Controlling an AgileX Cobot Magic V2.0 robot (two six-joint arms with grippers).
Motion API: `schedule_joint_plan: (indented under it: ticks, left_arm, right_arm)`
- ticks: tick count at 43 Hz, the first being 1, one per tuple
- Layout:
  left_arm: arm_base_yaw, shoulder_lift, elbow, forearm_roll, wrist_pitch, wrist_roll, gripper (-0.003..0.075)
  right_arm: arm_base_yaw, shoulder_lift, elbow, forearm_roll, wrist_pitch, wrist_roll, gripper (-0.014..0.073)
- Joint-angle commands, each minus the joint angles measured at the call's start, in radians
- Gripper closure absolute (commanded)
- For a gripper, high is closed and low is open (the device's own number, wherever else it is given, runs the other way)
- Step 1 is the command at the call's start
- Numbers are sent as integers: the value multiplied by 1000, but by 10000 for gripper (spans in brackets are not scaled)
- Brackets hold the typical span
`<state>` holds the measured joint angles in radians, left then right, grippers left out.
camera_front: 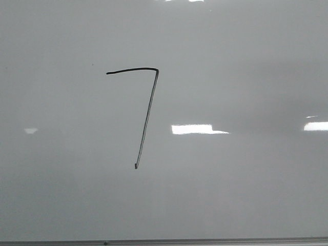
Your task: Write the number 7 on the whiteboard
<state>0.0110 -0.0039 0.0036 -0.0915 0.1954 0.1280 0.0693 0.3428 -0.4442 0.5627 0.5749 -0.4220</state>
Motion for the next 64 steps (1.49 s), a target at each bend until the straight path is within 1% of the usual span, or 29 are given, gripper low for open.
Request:
schedule_joint_plan:
  ticks: [1, 47, 53, 56, 59, 64]
  left_arm:
    - [-11, -16, 5, -10, -69, -9, 741]
    - [-9, -14, 5, -10, -69, -9, 741]
    - [-9, -14, 5, -10, -69, -9, 741]
    - [-9, -14, 5, -10, -69, -9, 741]
    - [-9, -14, 5, -10, -69, -9, 741]
    - [-9, -14, 5, -10, -69, -9, 741]
  right_arm:
    - [-6, 3, -26, 12, -56, 0, 655]
    - [-6, 3, -26, 12, -58, 0, 655]
    - [-6, 3, -25, -33, -103, -2, 655]
    - [-7, -14, -8, -90, -160, 21, 655]
    - [-17, -46, 31, -145, -247, 87, 655]
    - [-46, -127, 130, -266, -380, 241, 655]
